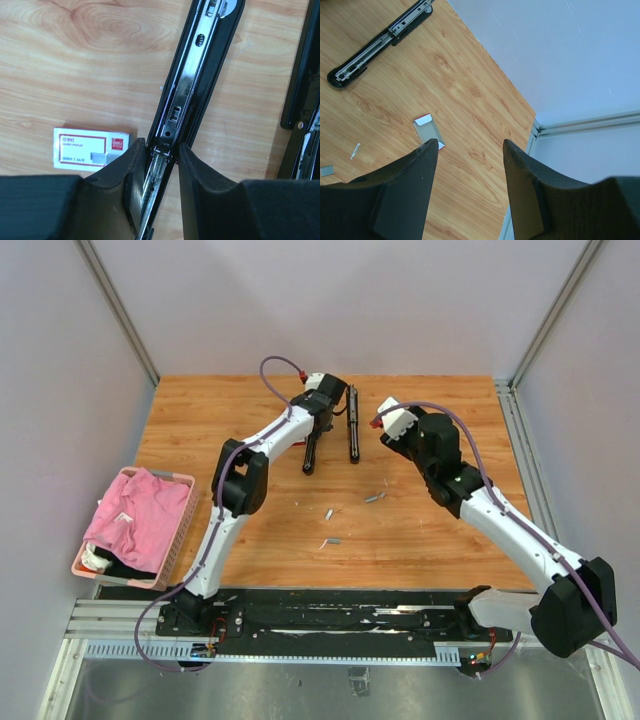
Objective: Unload the staples from the stapler
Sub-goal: Place the stapler at the center of the board.
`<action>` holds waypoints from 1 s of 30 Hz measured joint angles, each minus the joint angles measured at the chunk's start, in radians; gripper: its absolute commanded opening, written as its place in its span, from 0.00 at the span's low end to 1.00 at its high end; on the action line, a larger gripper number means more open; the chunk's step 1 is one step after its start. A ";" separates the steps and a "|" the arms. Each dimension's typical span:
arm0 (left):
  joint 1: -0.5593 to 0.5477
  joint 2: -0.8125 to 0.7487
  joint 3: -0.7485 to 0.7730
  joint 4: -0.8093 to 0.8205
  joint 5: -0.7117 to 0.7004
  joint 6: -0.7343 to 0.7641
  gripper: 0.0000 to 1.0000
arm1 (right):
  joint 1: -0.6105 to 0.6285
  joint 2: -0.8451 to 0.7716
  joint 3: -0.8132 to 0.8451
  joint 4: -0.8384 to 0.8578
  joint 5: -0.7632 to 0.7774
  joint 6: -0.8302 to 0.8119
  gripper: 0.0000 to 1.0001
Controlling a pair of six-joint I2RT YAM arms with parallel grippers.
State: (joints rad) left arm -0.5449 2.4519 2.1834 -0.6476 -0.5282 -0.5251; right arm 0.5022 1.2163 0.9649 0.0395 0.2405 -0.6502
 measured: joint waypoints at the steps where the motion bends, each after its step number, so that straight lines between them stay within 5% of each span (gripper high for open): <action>1: 0.000 0.011 0.010 0.005 -0.001 -0.003 0.01 | -0.002 -0.002 -0.001 0.001 -0.003 0.001 0.56; 8: -0.001 0.053 0.050 0.034 -0.024 -0.028 0.03 | -0.006 -0.020 -0.011 0.013 -0.011 0.005 0.56; 14: -0.001 0.067 0.078 0.052 -0.079 -0.052 0.18 | -0.006 -0.024 -0.016 0.017 -0.015 0.010 0.56; 24: -0.007 0.105 0.106 0.085 -0.121 -0.051 0.29 | -0.006 -0.027 -0.027 0.028 -0.024 0.015 0.56; 30: -0.014 0.119 0.125 0.099 -0.136 -0.034 0.46 | -0.006 -0.027 -0.028 0.035 -0.031 0.016 0.59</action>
State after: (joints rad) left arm -0.5587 2.5706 2.3081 -0.5484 -0.6640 -0.5587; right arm 0.4961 1.1889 0.9371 0.0742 0.2092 -0.6342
